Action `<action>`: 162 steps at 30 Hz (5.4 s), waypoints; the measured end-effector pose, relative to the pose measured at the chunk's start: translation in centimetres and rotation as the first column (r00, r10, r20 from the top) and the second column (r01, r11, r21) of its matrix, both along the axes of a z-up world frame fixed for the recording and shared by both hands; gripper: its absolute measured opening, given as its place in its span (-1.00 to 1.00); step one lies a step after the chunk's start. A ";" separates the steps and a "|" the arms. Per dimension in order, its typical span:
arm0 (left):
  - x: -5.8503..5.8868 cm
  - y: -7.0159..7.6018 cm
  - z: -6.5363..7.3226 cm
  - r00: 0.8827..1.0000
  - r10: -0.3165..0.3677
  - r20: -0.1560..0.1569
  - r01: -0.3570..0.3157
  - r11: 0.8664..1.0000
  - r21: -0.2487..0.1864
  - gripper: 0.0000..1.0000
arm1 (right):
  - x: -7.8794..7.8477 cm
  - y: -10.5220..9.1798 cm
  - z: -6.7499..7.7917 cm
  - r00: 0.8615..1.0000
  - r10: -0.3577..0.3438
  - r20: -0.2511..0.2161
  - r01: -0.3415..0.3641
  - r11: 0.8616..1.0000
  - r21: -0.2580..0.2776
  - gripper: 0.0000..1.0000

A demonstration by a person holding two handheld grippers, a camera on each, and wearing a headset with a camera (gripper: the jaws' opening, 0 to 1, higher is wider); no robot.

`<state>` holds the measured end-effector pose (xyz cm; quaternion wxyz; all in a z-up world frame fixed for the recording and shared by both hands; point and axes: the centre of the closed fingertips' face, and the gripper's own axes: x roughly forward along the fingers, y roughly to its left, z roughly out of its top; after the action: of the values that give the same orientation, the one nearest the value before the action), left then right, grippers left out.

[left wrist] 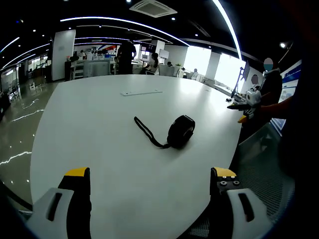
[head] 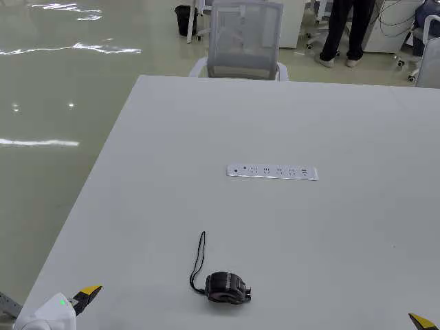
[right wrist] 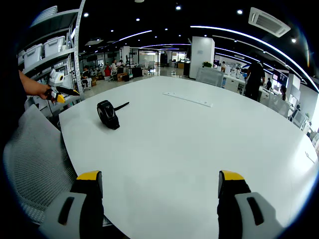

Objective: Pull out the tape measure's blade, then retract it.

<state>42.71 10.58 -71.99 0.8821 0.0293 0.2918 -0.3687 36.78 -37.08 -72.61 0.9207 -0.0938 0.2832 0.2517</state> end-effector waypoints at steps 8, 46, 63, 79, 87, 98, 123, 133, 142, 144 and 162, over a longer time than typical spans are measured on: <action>0.7 -0.8 0.3 1.000 -0.020 0.014 0.020 0.999 -0.030 0.98 | 0.5 0.2 0.2 1.000 0.015 -0.003 -0.015 1.000 0.000 1.00; 4.3 -5.9 1.1 0.977 -0.213 0.025 0.212 0.976 0.042 0.98 | 4.3 3.4 1.1 0.991 0.136 0.013 -0.136 0.991 -0.016 0.86; 5.5 -9.1 1.5 0.946 -0.322 0.034 0.319 0.946 0.063 0.92 | 6.5 5.3 1.7 0.975 0.221 0.014 -0.220 0.974 -0.044 0.90; 7.6 -11.6 2.4 0.902 -0.422 0.090 0.413 0.905 0.100 0.88 | 7.3 7.5 2.2 0.944 0.330 0.010 -0.330 0.944 -0.014 0.73; 7.2 -12.7 1.9 0.882 -0.469 0.054 0.460 0.880 0.122 0.77 | 7.9 8.4 2.5 0.929 0.370 0.012 -0.369 0.929 -0.023 0.68; 7.3 -14.5 0.9 0.846 -0.533 0.029 0.523 0.838 0.157 0.64 | 9.2 10.3 2.1 0.901 0.434 0.005 -0.434 0.901 -0.008 0.62; 6.5 -18.4 -2.6 0.733 -0.676 -0.073 0.670 0.700 0.247 0.36 | 9.7 14.9 0.0 0.837 0.545 -0.048 -0.547 0.837 -0.015 0.35; 6.1 -18.9 -3.7 0.730 -0.673 -0.119 0.676 0.687 0.268 0.14 | 9.8 17.7 -0.6 0.795 0.603 -0.061 -0.605 0.796 -0.029 0.24; 5.0 -19.3 -5.0 0.683 -0.713 -0.159 0.723 0.628 0.288 0.04 | 9.7 19.2 -1.8 0.764 0.639 -0.090 -0.643 0.765 -0.036 0.14; 4.9 -19.5 -5.2 0.674 -0.721 -0.162 0.730 0.618 0.291 0.01 | 9.6 19.7 -2.2 0.753 0.650 -0.104 -0.656 0.754 -0.042 0.11; 4.7 -20.1 -6.5 0.651 -0.726 -0.222 0.753 0.582 0.307 -0.19 | 10.0 22.7 -5.5 0.685 0.697 -0.214 -0.719 0.694 -0.043 -0.04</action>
<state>47.46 -9.47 -78.54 0.6145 0.3014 0.3488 -0.6403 46.76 -14.37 -78.15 0.7145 -0.2294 0.3220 0.5772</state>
